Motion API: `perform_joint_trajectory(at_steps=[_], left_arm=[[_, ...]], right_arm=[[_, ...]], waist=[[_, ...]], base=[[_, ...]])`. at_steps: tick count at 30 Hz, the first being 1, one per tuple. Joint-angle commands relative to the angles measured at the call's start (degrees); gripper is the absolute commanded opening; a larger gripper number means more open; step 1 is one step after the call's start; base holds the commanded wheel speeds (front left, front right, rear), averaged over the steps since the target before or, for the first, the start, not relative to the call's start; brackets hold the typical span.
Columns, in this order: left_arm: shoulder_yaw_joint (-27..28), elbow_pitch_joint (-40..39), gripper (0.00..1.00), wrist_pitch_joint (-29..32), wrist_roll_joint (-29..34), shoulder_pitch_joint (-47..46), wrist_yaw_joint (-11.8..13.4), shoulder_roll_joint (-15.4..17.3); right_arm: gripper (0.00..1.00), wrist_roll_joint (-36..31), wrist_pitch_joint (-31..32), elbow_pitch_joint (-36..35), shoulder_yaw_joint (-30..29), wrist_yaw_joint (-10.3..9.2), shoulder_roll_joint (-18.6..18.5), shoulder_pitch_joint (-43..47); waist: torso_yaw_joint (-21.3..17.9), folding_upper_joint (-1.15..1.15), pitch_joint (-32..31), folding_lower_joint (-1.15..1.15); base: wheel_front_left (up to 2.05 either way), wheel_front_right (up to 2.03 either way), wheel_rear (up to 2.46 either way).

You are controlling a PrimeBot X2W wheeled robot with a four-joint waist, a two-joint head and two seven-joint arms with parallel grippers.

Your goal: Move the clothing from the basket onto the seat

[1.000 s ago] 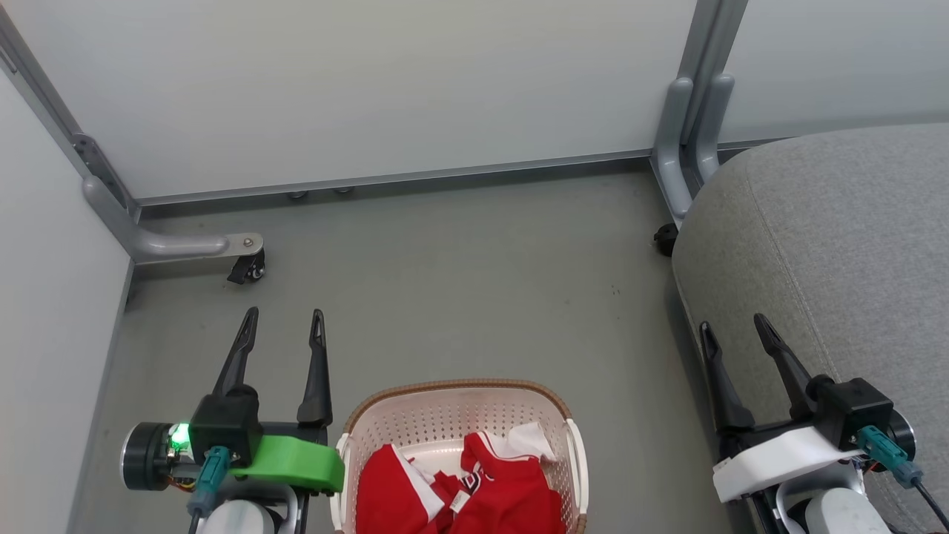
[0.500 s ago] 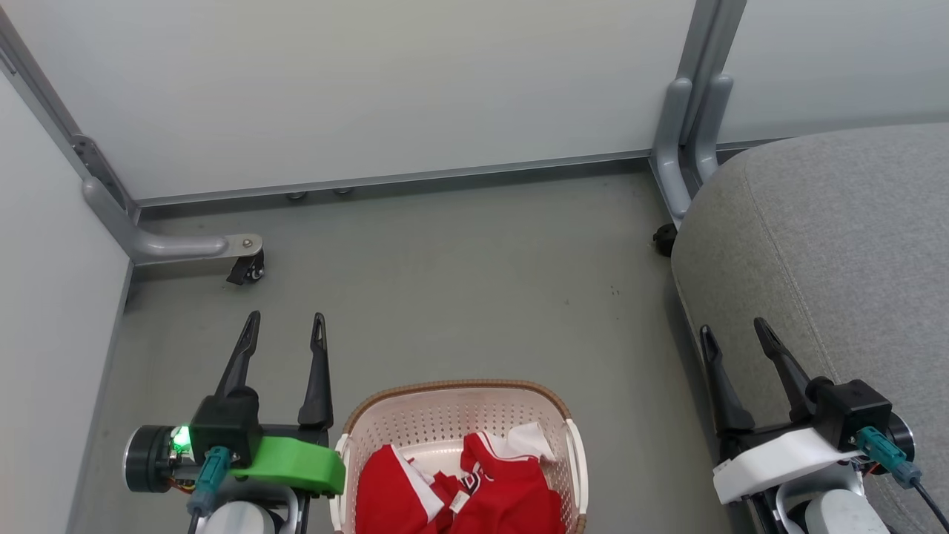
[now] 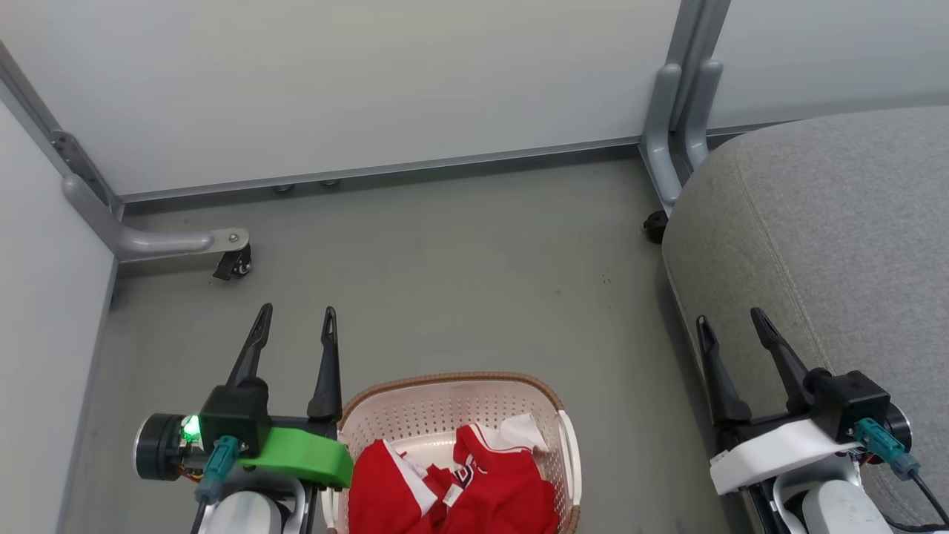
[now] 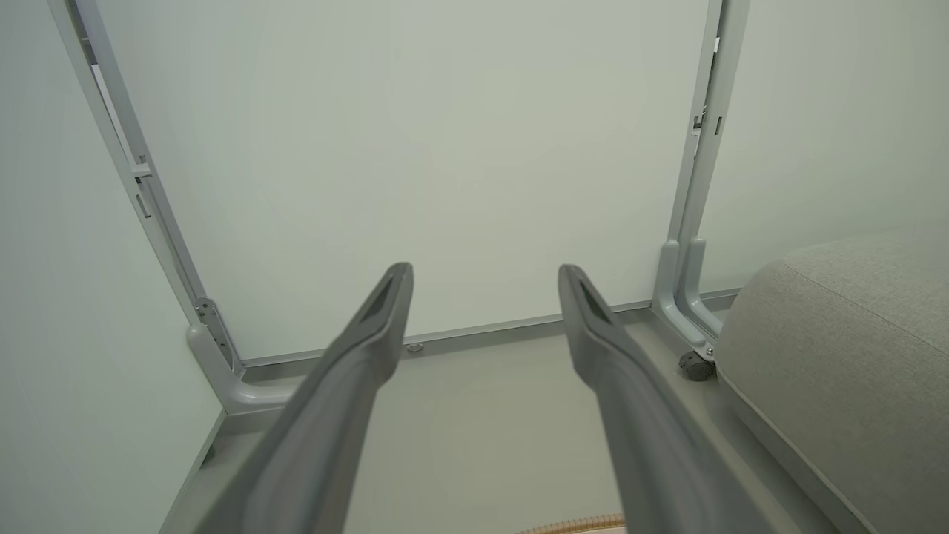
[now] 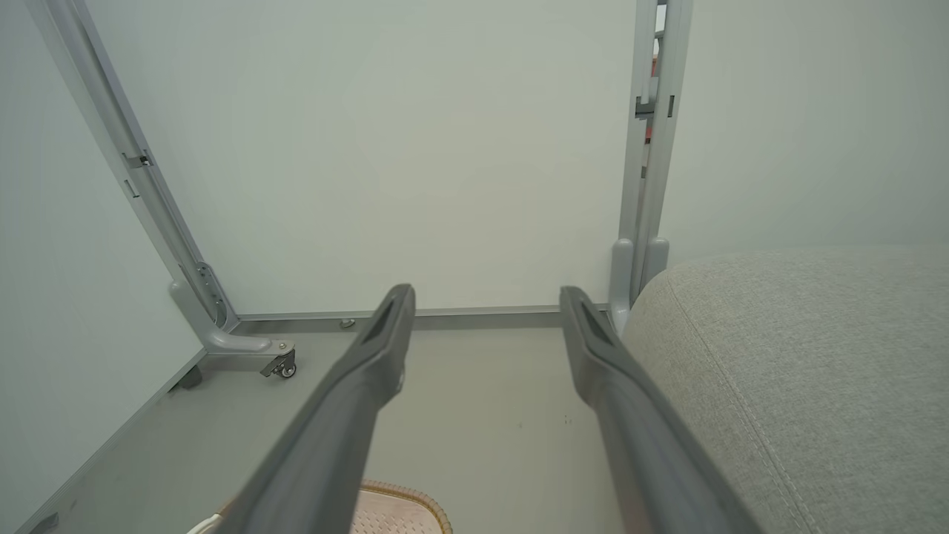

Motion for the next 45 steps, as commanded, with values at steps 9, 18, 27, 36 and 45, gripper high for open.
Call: perform_joint_trajectory(at_steps=[9, 18, 27, 36, 45], left_arm=[[-1.8, 2.75, 1.0, -0.03, 1.32, -3.41, -1.93, 0.32], [-3.99, 5.97, 1.0, -0.03, 2.72, -7.71, -3.45, 0.36], [-6.36, 8.15, 1.0, -0.04, 4.61, -12.47, -4.72, 1.22], [-8.2, 11.63, 1.0, -0.03, 5.24, -16.59, -5.53, 2.84], [-10.38, 17.84, 1.0, -0.04, 6.12, -21.23, -6.05, 5.11]], right_arm=[[1.0, 0.4, -0.27, -1.7, 0.74, 0.0, -0.3, -2.15], [1.0, 1.05, -0.27, -4.23, 1.2, -0.01, -0.28, -5.01], [1.0, 2.54, -0.27, -6.43, 1.19, -0.01, -0.25, -8.04], [1.0, 3.71, -0.27, -9.16, 0.8, -0.01, -0.23, -10.04], [1.0, 4.71, -0.27, -11.64, 0.77, -0.01, -0.23, -12.65]], waist=[[-3.93, 0.61, 4.06, 0.0], [-8.5, 0.61, 10.5, 0.0], [-14.15, 0.61, 16.82, 0.0], [-17.9, 0.61, 23.11, 0.0], [-19.4, 0.61, 29.95, 0.0]], base=[[0.0, 0.0, 0.0], [0.0, 0.0, 0.0], [0.0, 0.0, 0.0], [0.0, 0.0, 0.0], [0.0, 0.0, 0.0]])
